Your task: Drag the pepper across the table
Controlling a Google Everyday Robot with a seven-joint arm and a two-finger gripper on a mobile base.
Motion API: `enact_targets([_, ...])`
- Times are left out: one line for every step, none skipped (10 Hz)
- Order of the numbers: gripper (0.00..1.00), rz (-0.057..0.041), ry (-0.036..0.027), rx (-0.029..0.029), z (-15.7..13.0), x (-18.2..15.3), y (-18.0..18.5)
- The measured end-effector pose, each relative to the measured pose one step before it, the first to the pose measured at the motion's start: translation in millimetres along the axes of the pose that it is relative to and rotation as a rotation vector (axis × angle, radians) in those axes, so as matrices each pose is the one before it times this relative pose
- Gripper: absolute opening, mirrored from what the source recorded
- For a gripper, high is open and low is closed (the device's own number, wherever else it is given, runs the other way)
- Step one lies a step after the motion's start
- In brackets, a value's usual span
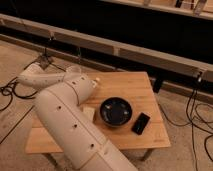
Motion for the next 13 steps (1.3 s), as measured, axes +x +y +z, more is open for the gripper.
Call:
enact_targets([0.39,0.00243,-0.00332,0.00010,-0.96,-1.56,-1.36])
enact_targets([0.30,0.00310,-0.00381,-0.00201,-1.42,-1.05,-0.61])
enact_targets([0.22,0.00277,-0.00138,-0.00154,-0.65,-0.21,-0.49])
enact_targets([0.11,0.00484,-0.00361,-0.00522,-1.47,-0.01,-0.14])
enact_targets([0.02,0.00873,-0.00542,-0.01039,-1.56,0.14,0.92])
enact_targets([0.00,0.00463,-0.00392,-0.00904,-0.38,-0.26,1.48])
enact_targets([0.00,0.00467,-0.00630,-0.01461,-0.08,-0.75,2.95])
enact_targets([0.00,0.00050,-0.00673,-0.01273,-0.05,-1.64,3.38])
enact_targets([0.00,-0.00194,-0.00982,-0.01480,-0.16,-2.78,4.31])
enact_targets([0.00,-0.00164,-0.00689,-0.00831,-0.41,-1.98,2.56])
enact_targets([0.00,-0.00259,-0.01007,-0.01136,-0.95,-2.92,3.62])
enact_targets([0.00,-0.00397,-0.00738,-0.00887,-0.18,-2.86,3.18])
enact_targets([0.00,-0.00492,-0.00541,-0.00617,-0.20,-2.26,2.41])
